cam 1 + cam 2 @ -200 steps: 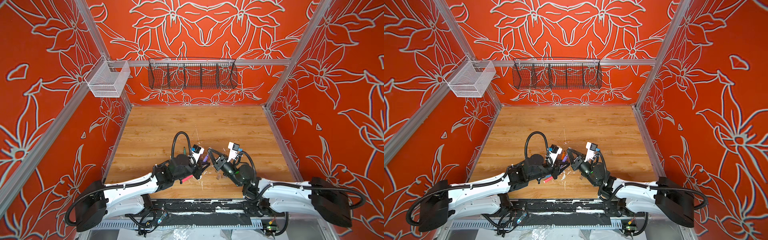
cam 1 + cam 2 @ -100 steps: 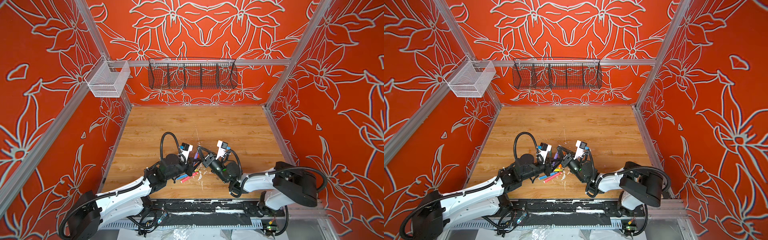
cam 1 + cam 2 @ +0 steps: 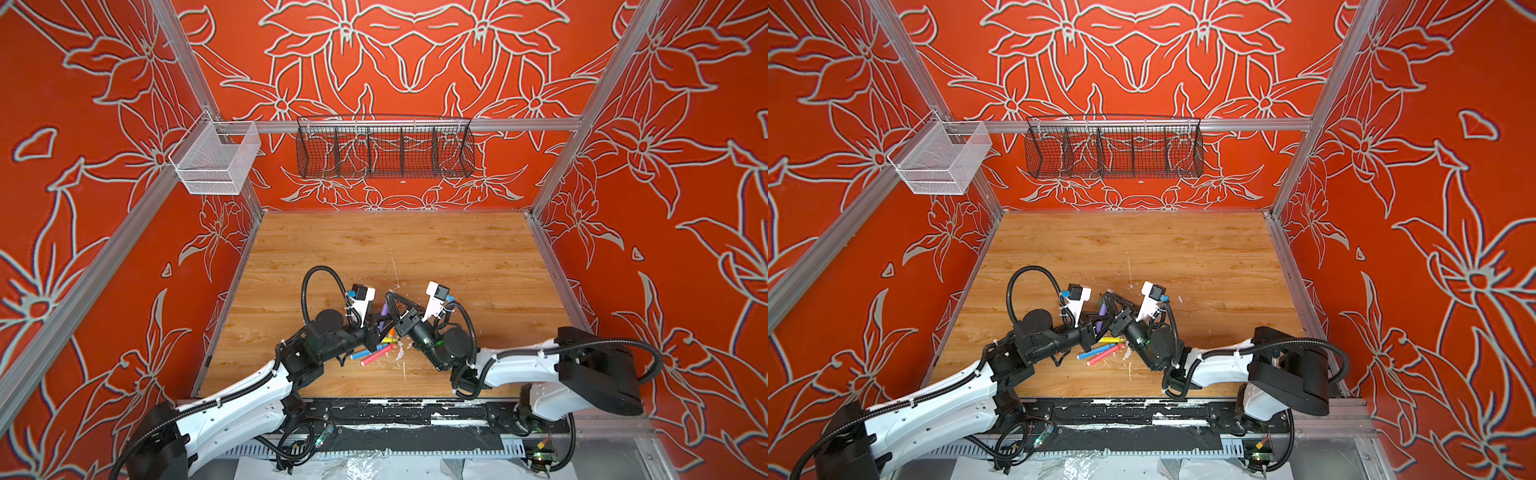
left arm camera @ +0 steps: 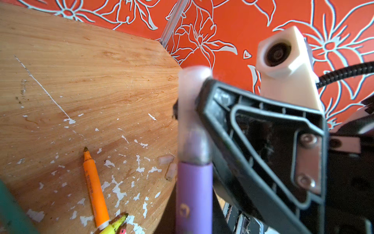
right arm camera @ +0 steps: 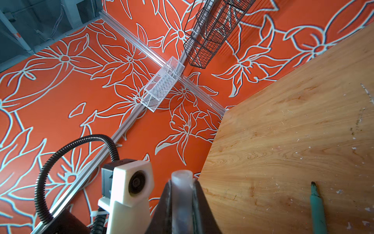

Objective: Insert the pens into the pen caps

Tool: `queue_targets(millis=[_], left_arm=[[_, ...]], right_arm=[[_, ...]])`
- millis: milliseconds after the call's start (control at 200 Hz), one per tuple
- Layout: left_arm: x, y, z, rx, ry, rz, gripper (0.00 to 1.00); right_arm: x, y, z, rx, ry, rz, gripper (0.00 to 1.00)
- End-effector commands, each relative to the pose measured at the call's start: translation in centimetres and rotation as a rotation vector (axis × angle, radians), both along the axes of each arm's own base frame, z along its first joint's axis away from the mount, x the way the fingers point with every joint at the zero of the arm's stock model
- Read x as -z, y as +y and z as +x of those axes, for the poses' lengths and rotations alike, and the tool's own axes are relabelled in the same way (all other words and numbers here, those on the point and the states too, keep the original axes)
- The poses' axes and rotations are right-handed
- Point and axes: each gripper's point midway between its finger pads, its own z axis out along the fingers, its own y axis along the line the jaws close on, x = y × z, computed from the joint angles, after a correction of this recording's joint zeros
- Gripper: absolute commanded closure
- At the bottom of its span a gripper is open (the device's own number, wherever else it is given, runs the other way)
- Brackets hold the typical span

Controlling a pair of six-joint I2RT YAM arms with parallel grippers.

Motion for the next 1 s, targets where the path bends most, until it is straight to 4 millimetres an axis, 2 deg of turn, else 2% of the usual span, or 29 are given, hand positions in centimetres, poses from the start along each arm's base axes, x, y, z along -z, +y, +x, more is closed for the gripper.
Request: queue_targets(millis=[0,30,85,215,245,405,485,601,876,996], left_arm=[[-4.4,-0.6,-0.2,0.034,-0.133,-0.091,1.0],[-4.5,-0.6,-0.3,0.033,-0.137,-0.092,1.0],[-4.5,-0.5,-0.2,0.031,-0.142,-0.088,1.0],[-4.3,-0.4,-0.1,0.024,-0.148,-0.074,1.0],[-4.3,-0.5,-0.1,0.024,-0.15,-0.073,1.0],[-4.1,-0.6,-0.1,0.032,-0.151,-0.066,1.0],[-4.1,-0.7,-0.1,0.033,-0.153,-0.064,1.0],[-4.1,-0.6,0.0,0.027,-0.157,-0.058,1.0],[-4.1,-0.5,0.0,0.024,-0.162,-0.055,1.0],[-4.2,-0.6,-0.1,0.031,-0.161,-0.057,1.0]], right_arm=[[2.4,4.3,-6.1,-0.298,0.023,-0.121,0.78],[2.3,4.1,-6.1,-0.298,0.02,-0.114,0.7],[2.0,3.9,-6.3,-0.306,0.011,-0.111,0.5],[0.9,3.4,-6.5,-0.308,0.006,-0.15,0.23],[1.0,3.2,-6.4,-0.298,0.026,-0.175,0.04],[-0.2,1.0,-5.9,-0.238,0.083,-0.258,0.03],[-1.3,0.0,-6.0,-0.229,0.079,-0.253,0.03],[-1.8,-1.0,-5.7,-0.199,0.086,-0.236,0.03],[-2.3,-1.4,-5.7,-0.189,0.101,-0.27,0.03],[-2.4,-0.8,-5.7,-0.195,0.096,-0.294,0.03]])
